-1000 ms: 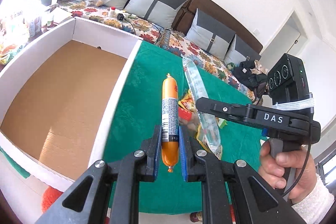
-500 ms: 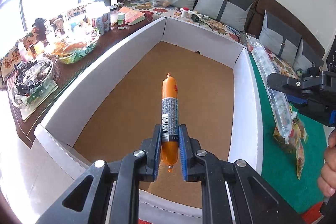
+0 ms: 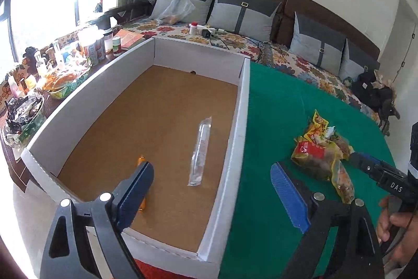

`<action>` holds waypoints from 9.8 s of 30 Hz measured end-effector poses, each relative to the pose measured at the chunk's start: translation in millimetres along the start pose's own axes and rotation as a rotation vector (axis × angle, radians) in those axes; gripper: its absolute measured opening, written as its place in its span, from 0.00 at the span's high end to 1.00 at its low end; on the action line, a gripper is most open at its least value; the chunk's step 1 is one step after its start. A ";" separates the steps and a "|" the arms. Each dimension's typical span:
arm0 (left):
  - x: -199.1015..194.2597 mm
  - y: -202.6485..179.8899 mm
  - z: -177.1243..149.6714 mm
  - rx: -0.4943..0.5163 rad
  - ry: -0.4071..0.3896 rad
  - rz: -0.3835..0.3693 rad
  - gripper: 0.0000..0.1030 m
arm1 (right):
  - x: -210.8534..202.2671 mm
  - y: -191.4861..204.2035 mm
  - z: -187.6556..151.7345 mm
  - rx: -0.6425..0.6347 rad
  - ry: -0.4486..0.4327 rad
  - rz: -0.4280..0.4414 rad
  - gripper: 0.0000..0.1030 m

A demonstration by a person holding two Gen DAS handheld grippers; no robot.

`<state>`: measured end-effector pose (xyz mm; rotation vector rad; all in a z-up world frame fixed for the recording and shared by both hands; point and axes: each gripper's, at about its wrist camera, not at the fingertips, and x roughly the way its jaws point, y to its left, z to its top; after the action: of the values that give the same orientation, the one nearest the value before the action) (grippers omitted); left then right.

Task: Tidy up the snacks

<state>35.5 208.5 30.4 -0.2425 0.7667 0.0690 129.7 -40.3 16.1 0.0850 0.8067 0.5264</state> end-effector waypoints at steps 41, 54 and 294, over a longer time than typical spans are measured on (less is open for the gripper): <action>169.4 -149.2 -83.4 0.164 0.159 0.094 0.00 | -36.6 -269.5 -89.6 0.203 0.089 -0.521 0.26; 169.5 -149.0 -83.6 0.165 0.159 0.094 0.00 | -33.6 -267.3 -91.7 0.188 0.076 -0.525 0.18; 146.1 -172.2 -42.8 0.473 0.321 -0.072 0.02 | -20.1 -225.3 -96.7 0.056 0.120 -0.411 0.06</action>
<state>137.4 27.3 -67.6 0.1746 1.0672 -0.2241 143.6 -257.6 -98.4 -0.0613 0.9270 0.1210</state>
